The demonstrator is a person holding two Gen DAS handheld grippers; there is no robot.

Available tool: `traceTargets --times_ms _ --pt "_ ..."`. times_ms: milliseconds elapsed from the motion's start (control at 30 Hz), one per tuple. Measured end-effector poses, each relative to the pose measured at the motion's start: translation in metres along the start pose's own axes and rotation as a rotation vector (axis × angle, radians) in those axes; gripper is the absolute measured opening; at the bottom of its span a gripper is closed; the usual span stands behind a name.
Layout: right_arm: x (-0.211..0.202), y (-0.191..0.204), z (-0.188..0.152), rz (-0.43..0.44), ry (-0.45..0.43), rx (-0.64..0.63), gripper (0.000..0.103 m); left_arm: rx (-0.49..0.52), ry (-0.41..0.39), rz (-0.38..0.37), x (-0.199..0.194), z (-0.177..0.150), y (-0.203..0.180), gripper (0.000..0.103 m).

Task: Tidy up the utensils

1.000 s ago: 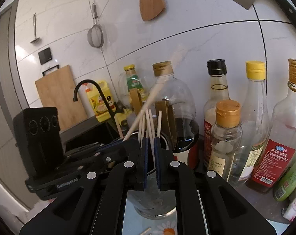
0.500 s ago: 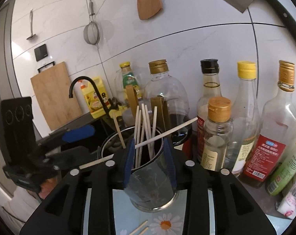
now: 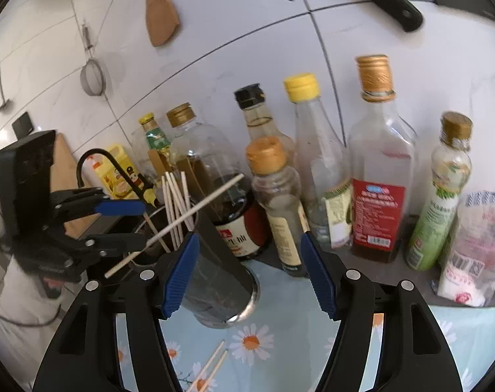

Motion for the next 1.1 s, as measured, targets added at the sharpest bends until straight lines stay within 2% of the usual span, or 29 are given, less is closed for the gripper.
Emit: traceTargets --times_ms 133,200,233,300,433,533,633,700,767,833,933,967,1033,1100 --pt "0.001 -0.007 -0.010 -0.010 0.010 0.012 0.047 0.028 0.115 -0.024 0.025 -0.002 -0.001 0.037" --pt "0.004 -0.011 -0.019 -0.012 0.024 0.022 0.036 0.040 0.137 -0.034 0.032 0.001 -0.002 0.025" --pt "0.007 -0.013 -0.024 -0.014 0.035 0.024 0.027 0.031 0.146 -0.050 0.035 0.002 -0.003 0.017" --pt "0.012 -0.014 -0.030 -0.021 0.049 0.010 0.008 0.031 0.148 -0.042 0.038 0.004 -0.003 0.012" --pt "0.015 -0.011 -0.039 -0.026 0.051 -0.019 0.005 0.000 0.163 -0.060 0.039 0.002 -0.001 0.008" --pt "0.014 -0.008 -0.039 -0.026 0.053 -0.029 0.005 -0.058 0.141 -0.078 0.032 0.008 0.005 0.005" --pt "0.013 -0.003 -0.033 -0.024 0.057 -0.048 0.005 -0.136 0.074 -0.107 0.011 0.014 0.013 0.005" --pt "0.013 0.004 -0.025 -0.014 0.058 -0.067 0.005 -0.189 0.002 -0.102 -0.005 0.020 0.022 0.005" --pt "0.014 0.012 -0.016 0.002 0.059 -0.087 0.005 -0.257 -0.124 -0.093 -0.025 0.028 0.032 0.005" --pt "0.020 0.025 -0.003 0.029 0.051 -0.121 0.005 -0.307 -0.257 -0.046 -0.040 0.033 0.044 0.005" --pt "0.030 0.045 0.014 0.080 0.032 -0.169 0.005 -0.425 -0.504 -0.035 -0.063 0.033 0.061 0.005" --pt "0.032 0.050 0.019 0.099 0.019 -0.182 0.005 -0.458 -0.564 -0.040 -0.067 0.030 0.064 0.005" --pt "0.042 0.061 0.030 0.148 -0.002 -0.197 0.005 -0.530 -0.628 -0.042 -0.062 0.024 0.073 0.005" --pt "0.053 0.069 0.037 0.182 -0.019 -0.222 0.005 -0.558 -0.661 0.000 -0.050 0.019 0.076 0.005"
Point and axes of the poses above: each gripper's, at about its wrist camera, not at the fingertips, and x roughly the way its jaws point, y to its left, z to its top, the point moved 10 cm from there along x, roughly the way its jaws point, and after that the axes turned 14 degrees about z, right-handed, at the moved point
